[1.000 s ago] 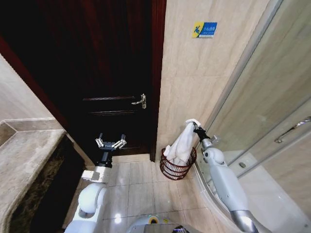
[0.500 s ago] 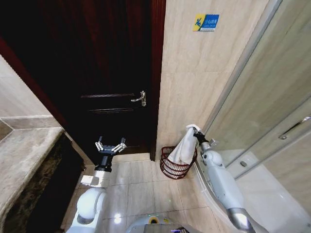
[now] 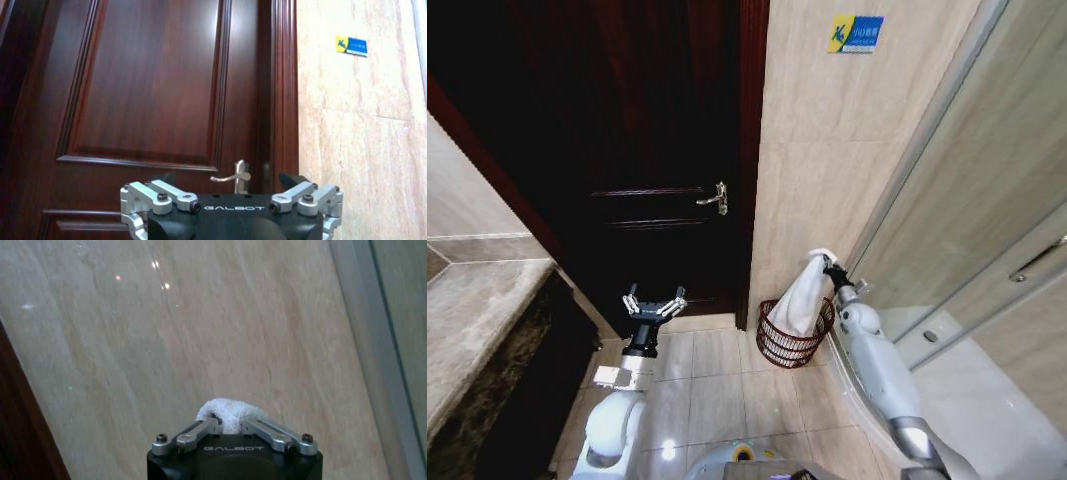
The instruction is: Discard the used towel into the hamper.
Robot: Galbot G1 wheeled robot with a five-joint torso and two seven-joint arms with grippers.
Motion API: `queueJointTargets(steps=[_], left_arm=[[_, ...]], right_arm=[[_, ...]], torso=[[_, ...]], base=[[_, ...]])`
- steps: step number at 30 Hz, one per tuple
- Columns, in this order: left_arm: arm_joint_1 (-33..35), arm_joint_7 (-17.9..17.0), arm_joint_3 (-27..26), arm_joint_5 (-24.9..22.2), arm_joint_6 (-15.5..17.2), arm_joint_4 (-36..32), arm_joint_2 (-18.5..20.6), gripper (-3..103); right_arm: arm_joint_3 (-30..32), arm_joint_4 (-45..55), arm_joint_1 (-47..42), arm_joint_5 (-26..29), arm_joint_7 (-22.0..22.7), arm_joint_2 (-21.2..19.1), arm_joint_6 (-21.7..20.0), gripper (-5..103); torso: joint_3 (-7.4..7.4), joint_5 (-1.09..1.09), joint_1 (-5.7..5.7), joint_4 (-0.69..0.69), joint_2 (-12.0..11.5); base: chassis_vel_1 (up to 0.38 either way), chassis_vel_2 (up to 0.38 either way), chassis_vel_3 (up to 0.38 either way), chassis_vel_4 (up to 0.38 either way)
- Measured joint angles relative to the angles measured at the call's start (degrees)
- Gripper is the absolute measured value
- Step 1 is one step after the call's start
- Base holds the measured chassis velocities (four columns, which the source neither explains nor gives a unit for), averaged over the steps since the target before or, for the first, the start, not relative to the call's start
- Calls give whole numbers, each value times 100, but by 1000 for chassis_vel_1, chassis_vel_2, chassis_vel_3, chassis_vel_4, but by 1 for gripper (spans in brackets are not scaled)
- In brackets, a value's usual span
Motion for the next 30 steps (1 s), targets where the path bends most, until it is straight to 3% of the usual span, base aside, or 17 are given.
queueJointTargets(steps=[30], left_arm=[[81,34,-90,-46,-109,51,26,100]], right_arm=[[179,-988,186,-580,-272,422,54,2]], torso=[[-483,-1,-433,0,-914]], base=[[0,0,0,0]])
